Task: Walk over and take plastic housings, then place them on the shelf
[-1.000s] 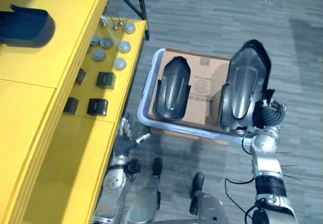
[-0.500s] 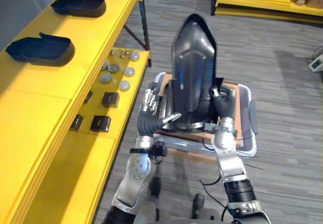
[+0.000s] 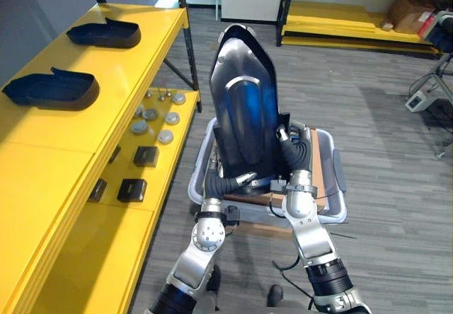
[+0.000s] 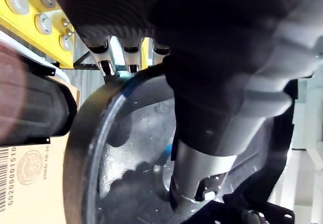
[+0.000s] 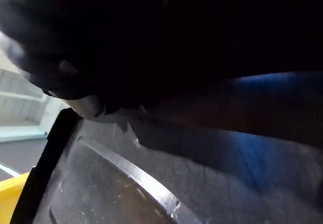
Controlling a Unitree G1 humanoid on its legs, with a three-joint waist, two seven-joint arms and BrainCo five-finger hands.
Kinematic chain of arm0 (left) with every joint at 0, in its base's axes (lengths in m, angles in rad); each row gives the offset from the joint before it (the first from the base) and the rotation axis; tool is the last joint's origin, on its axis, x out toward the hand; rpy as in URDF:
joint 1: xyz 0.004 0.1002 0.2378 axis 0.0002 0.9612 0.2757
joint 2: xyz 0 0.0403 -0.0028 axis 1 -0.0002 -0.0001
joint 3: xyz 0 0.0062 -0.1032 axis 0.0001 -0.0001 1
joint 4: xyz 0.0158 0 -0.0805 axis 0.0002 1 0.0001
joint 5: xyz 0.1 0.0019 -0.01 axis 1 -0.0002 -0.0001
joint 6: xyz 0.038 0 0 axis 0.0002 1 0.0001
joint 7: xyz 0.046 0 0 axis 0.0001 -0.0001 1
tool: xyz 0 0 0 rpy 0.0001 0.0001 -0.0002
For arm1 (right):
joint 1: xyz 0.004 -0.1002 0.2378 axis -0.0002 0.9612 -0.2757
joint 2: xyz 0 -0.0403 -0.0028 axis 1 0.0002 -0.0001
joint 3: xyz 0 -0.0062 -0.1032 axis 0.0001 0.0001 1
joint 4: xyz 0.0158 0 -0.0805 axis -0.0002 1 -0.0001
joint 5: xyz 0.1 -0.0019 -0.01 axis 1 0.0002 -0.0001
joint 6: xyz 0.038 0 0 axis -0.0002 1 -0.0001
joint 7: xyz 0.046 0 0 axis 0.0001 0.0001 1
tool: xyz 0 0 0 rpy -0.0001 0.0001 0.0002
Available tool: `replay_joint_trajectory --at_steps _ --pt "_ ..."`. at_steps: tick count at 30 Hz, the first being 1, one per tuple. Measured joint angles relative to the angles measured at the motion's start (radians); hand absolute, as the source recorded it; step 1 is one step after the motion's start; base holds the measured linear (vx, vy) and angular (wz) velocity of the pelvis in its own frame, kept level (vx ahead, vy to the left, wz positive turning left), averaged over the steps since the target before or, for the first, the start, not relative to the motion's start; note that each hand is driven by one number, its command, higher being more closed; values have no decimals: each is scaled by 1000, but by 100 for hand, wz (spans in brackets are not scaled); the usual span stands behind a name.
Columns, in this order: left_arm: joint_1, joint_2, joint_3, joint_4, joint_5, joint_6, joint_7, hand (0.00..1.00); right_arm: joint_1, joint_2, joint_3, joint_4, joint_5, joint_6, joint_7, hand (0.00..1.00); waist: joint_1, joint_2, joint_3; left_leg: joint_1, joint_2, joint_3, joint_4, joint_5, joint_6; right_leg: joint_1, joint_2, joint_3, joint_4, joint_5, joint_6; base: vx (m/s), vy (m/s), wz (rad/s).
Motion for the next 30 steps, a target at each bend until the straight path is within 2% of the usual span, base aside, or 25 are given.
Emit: replay_joint_trajectory --at_steps 1,7,11,16,19,22,25,29,30 --pt "0 12 -5 6 0 0 0 100 15 -6 6 0 4 0 0 0 0 1 -11 -1 0 1 0 0 0 0 1 0 -1 3 -4 0 0 0" --pt "1 39 50 25 -21 2 8 100 71 -27 78 0 103 -28 63 0 -1 0 -44 4 7 2 0 -2 -3 1 8 1 -3 2 -5 10 -7 0" --pt "5 51 64 28 -29 15 -5 100 71 -29 114 0 167 -77 125 0 -1 0 -48 6 16 -2 0 -2 -3 2 17 0 -2 2 -8 -28 -19 0" --pt "9 51 104 30 -28 16 -28 100 71 -52 113 -5 260 -111 175 0 1 -2 -61 8 16 -3 -1 -3 -4 5 17 -1 -2 2 -8 -7 -4 0" --pt "37 49 144 29 -27 15 -30 100 71 -66 89 -73 307 -121 201 0 0 -4 -62 13 16 -3 -1 -3 -4 17 18 -1 -3 2 -7 0 0 0" --pt "84 48 192 23 -19 19 -31 100 71 -81 -3 -199 349 -180 223 0 1 -5 -63 16 17 -1 -1 -6 -9 18 18 -1 -3 1 -7 0 0 0" --pt "130 41 259 -7 -18 22 -30 100 72 -84 -176 -246 424 -239 222 0 1 -11 -67 16 16 -2 -1 -7 -9 18 18 -2 -4 1 -6 0 0 0" --pt "204 26 339 -136 2 19 -30 100 164 -80 -459 -237 509 -265 179 0 0 -14 -70 16 15 -2 -1 -9 -10 18 16 -4 -4 1 -7 0 0 0" --pt "214 24 347 -151 2 17 -31 100 184 -80 -493 -233 519 -268 171 0 0 -14 -70 16 15 -2 -1 -9 -10 18 17 -3 -4 1 -7 0 0 0"
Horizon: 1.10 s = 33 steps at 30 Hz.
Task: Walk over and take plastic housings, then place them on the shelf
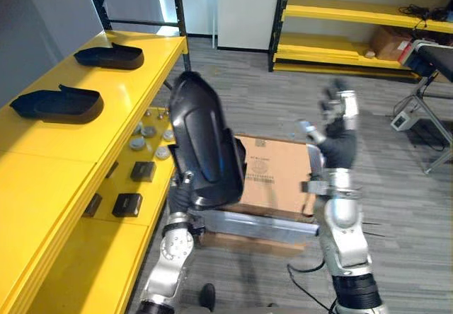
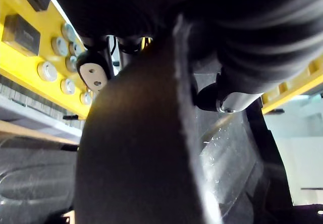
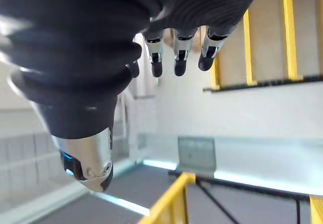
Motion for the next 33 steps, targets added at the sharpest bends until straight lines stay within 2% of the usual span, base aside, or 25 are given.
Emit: replay_joint_trajectory --at_steps 2,4,7,10,11,12,15,18,21,22,23,24,25,26,28,30,31,32,33 --pt "45 -5 45 -45 0 -22 -3 100 75 -2 -99 59 14 -5 -30 0 -11 7 -7 1 1 0 0 -1 -1 -1 1 1 0 -3 1 0 0 0" --pt "82 -21 75 -73 0 -35 -14 100 131 -7 -142 166 10 -1 -39 0 -25 14 -16 2 1 1 0 -5 -1 -2 1 1 -2 -6 3 0 0 0" --pt "121 -33 83 -110 0 -46 -25 100 185 -9 -206 388 11 50 -32 0 -26 28 -25 1 2 1 0 -6 -2 -2 1 1 -5 -7 3 0 0 0" --pt "137 -36 81 -124 -1 -71 -64 100 199 -24 -250 715 18 86 -1 0 -26 42 -31 -4 3 -5 0 -8 1 2 2 -4 -9 -7 3 0 0 3" --pt "137 -36 80 -126 -1 -72 -70 100 200 -27 -249 771 20 92 11 0 -25 42 -31 -5 3 -6 0 -8 1 4 3 -6 -9 -7 3 20 -20 18" --pt "137 -34 71 -133 -2 -77 -88 100 208 -28 -241 938 21 106 44 0 -25 39 -29 -5 3 -21 0 -8 1 16 5 -22 -11 -8 3 24 -28 24" --pt "137 -30 50 -139 -5 -79 -111 100 231 -8 -237 1104 21 132 81 0 -22 37 -22 -5 -1 -58 1 -8 1 34 5 -61 -2 -22 4 23 -35 38" --pt "137 -33 28 -141 -21 -79 -130 100 276 38 -204 1157 21 162 110 0 -15 34 -10 -8 -9 -110 1 -6 -2 44 -4 -123 56 -67 10 -4 -47 70" --pt "137 -52 -4 -169 -22 -78 -152 100 280 59 -141 1157 19 162 119 0 -11 31 32 -48 -44 -200 57 -5 -3 50 -46 -262 177 -139 14 9 -34 138" --pt "137 -57 -22 -192 -22 -78 -153 100 273 60 -119 1148 19 162 119 0 2 32 49 -80 -70 -229 94 -8 0 52 -69 -328 231 -173 21 -8 -19 153" --pt "137 -61 -30 -208 -22 -78 -154 100 266 60 -108 1135 17 160 119 0 4 32 62 -109 -75 -217 117 -15 11 56 -87 -382 259 -191 22 -2 -5 181" --pt "137 -67 -37 -224 -23 -78 -157 100 257 58 -95 1124 11 158 119 0 3 40 68 -126 -68 -178 134 -32 36 67 -104 -438 276 -203 24 15 5 182" --pt "137 -73 -37 -228 -23 -80 -161 100 242 57 -79 1112 8 158 119 0 6 25 85 -147 -53 -74 153 -60 75 84 -123 -501 282 -207 27 14 16 163" --pt "137 -80 -36 -226 -23 -79 -161 100 226 51 -74 1097 1 158 120 0 21 28 89 -164 -23 51 174 -75 97 96 -133 -536 285 -211 31 22 22 137" --pt "137 -91 -41 -224 -25 -79 -160 100 205 33 -40 1066 -11 156 119 0 29 37 94 -174 48 324 224 -94 99 146 -146 -629 282 -216 52 20 41 124" --pt "137 -87 -55 -223 -30 -85 -165 100 182 36 -12 1063 -20 156 120 0 33 22 90 -174 77 478 267 -146 91 187 -168 -697 244 -206 70 79 77 101" --pt "137 -84 -58 -220 -31 -93 -169 100 160 37 0 1062 -21 156 121 0 33 26 90 -189 101 541 313 -156 106 192 -175 -715 237 -204 74 130 129 71" --pt "121 -90 -68 -197 -33 -101 -171 100 136 38 10 1063 -21 159 121 0 32 48 83 -209 111 571 350 -156 117 198 -180 -725 243 -208 81 142 174 60" --pt "85 -86 -81 -151 -41 -102 -173 100 122 43 25 1072 -21 165 118 0 40 37 82 -210 85 561 364 -179 128 209 -196 -724 240 -208 80 130 161 50"
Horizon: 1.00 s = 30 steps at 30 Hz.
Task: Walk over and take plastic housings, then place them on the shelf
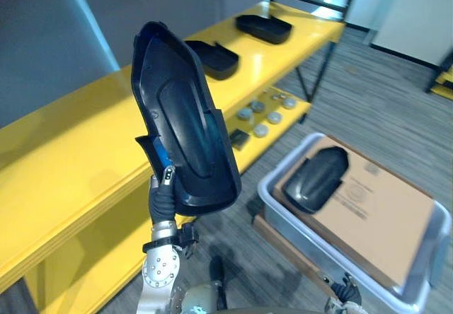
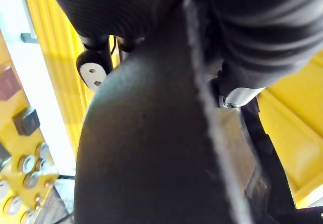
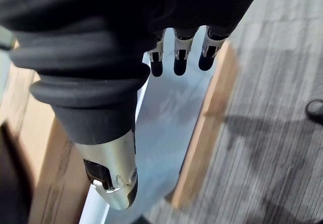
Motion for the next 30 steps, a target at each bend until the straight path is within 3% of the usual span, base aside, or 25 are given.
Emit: replay_joint_trajectory --at_steps 2,4,5,6,7,11,14,15,17,18,21,25,30 --pt "-52 7 -14 64 -11 2 -1 100 -32 25 12 23 -9 13 3 0 0 -26 0 -9 -36 -21 45 -54 7 23 -24 -14 11 0 -8 209 162 47" --pt "-85 6 -47 105 -22 8 -8 100 -40 35 12 26 -11 29 3 0 -13 -33 -1 -9 -64 -55 98 -108 27 34 -77 8 120 5 -90 273 178 68" --pt "-106 13 -81 128 -22 14 -17 100 -28 33 11 31 -12 31 3 0 -19 -33 -1 10 -84 -86 113 -139 34 1 -125 104 262 33 -188 299 195 72" --pt "-124 24 -102 142 -21 19 -21 100 -25 34 12 38 -12 32 4 0 -24 -34 0 26 -88 -110 114 -153 26 -51 -120 241 339 2 -186 365 198 73" --pt "-146 39 -109 159 -20 20 -20 100 -36 34 16 58 -12 33 9 0 -28 -34 0 51 -91 -133 95 -157 22 -132 -78 395 399 -43 -144 302 127 44" --pt "-171 57 -98 184 -18 21 -14 100 -54 26 51 70 -32 32 19 0 -58 -34 3 151 -111 -179 35 -150 27 -310 14 578 326 -91 -108 265 73 43" --pt "-214 58 -125 215 -18 21 3 100 -36 25 65 71 -43 33 19 0 -71 -35 9 188 -114 -274 55 -161 7 -404 114 748 153 -55 -69 282 -74 108" --pt "-213 58 -127 215 -17 21 6 100 -32 25 68 71 -43 33 19 0 -69 -38 10 198 -114 -288 57 -165 -1 -408 122 767 131 -32 -65 218 -134 100" --pt "-202 67 -128 209 -17 20 13 100 -7 39 88 57 -47 33 19 0 -59 -88 6 231 -130 -297 59 -199 -26 -410 106 786 96 102 -80 151 -191 96" --pt "-194 72 -127 206 -17 17 19 100 -5 48 91 57 -48 34 20 0 -50 -106 9 237 -136 -305 69 -213 -35 -411 101 790 104 139 -70 148 -271 65" --pt "-140 58 -127 189 -17 10 25 100 -5 46 92 13 -52 31 21 0 -12 -84 -5 218 -59 -321 97 -247 -94 -399 168 752 74 125 -104 154 -258 0" --pt "-138 36 -128 192 -17 18 24 100 -9 34 90 -8 -70 29 21 0 -20 -79 -6 221 -7 -379 21 -198 -163 -380 225 678 10 128 -148 166 -253 23" --pt "-156 6 -94 231 17 29 41 100 -9 18 88 -9 -81 27 21 0 -34 -76 -8 272 -3 -404 -92 -135 -176 -358 235 644 -12 128 -165 92 -89 19"
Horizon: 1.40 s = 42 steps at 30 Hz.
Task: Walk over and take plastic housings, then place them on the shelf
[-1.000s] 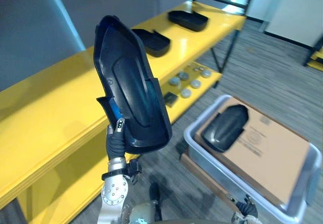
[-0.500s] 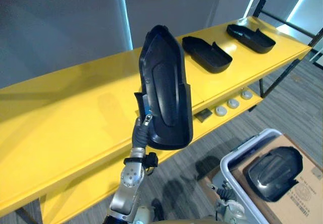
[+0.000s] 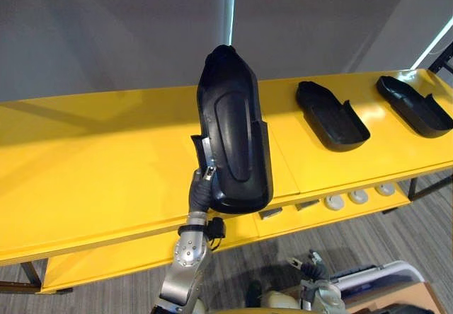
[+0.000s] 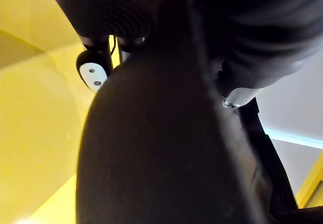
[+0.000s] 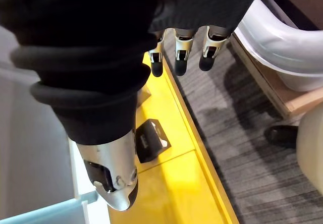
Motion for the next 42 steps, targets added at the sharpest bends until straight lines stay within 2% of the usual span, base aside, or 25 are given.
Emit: replay_joint_trajectory --at_steps 4,8,12,20,21,23,29,36,38,42 --pt "-63 12 74 116 26 35 32 100 1 5 6 1 -6 0 5 0 -8 3 -5 33 -9 -2 -51 30 12 51 9 -4 -88 39 -3 -8 11 5" --pt "-171 36 162 214 51 51 102 100 -14 -5 41 9 -9 1 21 0 -23 12 -14 7 -32 -4 -88 72 27 60 9 -2 -204 126 4 -96 43 1" --pt "-248 52 219 296 76 79 143 100 -25 -6 42 27 -28 2 23 0 -34 17 -17 -1 -50 -2 -118 100 30 63 7 16 -273 185 6 -126 33 -7" --pt "-340 72 289 392 81 108 180 100 -12 -29 43 27 -45 4 24 0 -73 11 -20 3 -63 -3 -185 134 15 53 7 30 -325 211 15 -93 0 -4" --pt "-344 73 298 397 81 112 181 0 -14 -28 43 27 -45 4 25 0 -77 9 -22 9 -64 -3 -200 135 12 51 8 36 -325 211 15 -25 3 -10" --pt "-349 80 311 402 81 114 186 0 -15 -28 43 27 -45 3 32 0 -88 6 -24 10 -64 -3 -208 137 9 46 9 39 -325 211 15 -9 7 -6" --pt "-427 80 338 474 78 128 218 0 -15 -28 43 27 -45 2 46 0 -91 4 -26 27 -67 0 -225 145 2 47 11 53 -325 219 26 23 20 -6" --pt "-463 79 364 500 36 127 250 0 -18 -28 42 27 -45 3 48 0 -102 4 -28 48 -74 -1 -234 155 17 60 8 59 -325 224 21 55 43 -3" --pt "-467 83 378 500 22 125 255 0 -28 -27 42 27 -45 4 58 0 -115 4 -28 49 -79 -1 -233 155 18 61 5 62 -326 227 23 31 42 -2" --pt "-469 86 389 509 -19 126 268 0 -36 -27 42 27 -45 4 62 0 -116 4 -28 68 -80 2 -232 150 26 78 5 70 -326 227 24 12 36 -5"
